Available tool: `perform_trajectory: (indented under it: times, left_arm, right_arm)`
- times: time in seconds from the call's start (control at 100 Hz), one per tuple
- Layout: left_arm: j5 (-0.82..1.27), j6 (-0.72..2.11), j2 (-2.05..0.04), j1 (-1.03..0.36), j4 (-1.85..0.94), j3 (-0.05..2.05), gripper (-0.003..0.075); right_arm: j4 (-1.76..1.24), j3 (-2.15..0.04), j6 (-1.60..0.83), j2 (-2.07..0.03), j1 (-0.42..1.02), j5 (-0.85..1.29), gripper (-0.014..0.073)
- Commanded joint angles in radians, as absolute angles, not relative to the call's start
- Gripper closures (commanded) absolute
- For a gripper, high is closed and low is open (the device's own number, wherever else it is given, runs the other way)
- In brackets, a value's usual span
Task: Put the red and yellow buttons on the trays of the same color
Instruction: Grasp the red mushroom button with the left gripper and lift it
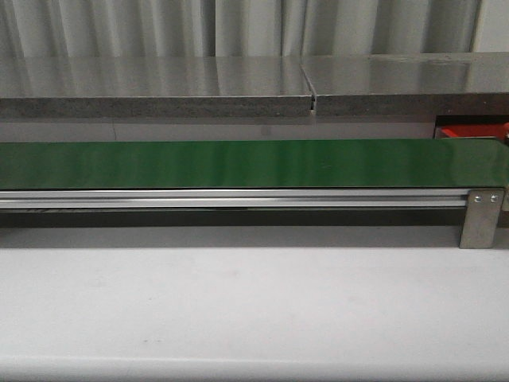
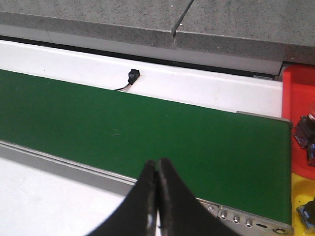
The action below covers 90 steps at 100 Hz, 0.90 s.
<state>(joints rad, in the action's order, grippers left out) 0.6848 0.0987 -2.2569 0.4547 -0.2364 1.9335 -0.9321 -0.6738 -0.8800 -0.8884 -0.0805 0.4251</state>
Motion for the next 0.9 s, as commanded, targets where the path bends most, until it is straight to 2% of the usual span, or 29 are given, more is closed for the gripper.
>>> perform_trajectory:
  times: [0.0,0.43,0.5,0.74,0.89]
  left_arm:
    - [0.61,0.09,-2.208,0.456,-0.249,1.967,0.0153]
    - [0.554,0.09,-2.257,0.455,-0.257,1.967,0.0162]
    - [0.55,0.09,-2.257,0.455,-0.257,1.967,0.0204]
    - [0.552,0.09,-2.257,0.455,-0.257,1.967,0.0462]
    - [0.55,0.09,-2.257,0.455,-0.257,1.967,0.0521]
  right_arm:
    - [-0.949,-0.701,-0.888,-0.874,-0.079,0.388,0.0669]
    - [-0.949,-0.701,-0.888,-0.874,-0.079,0.388,0.0669]
    - [-0.949,-0.701,-0.888,-0.874,-0.079,0.388,0.0669]
    - [-0.949,-0.701,-0.888,-0.874,-0.079,0.388,0.0669]
    - [-0.949,-0.701,-0.888,-0.874,-0.079,0.388,0.0669]
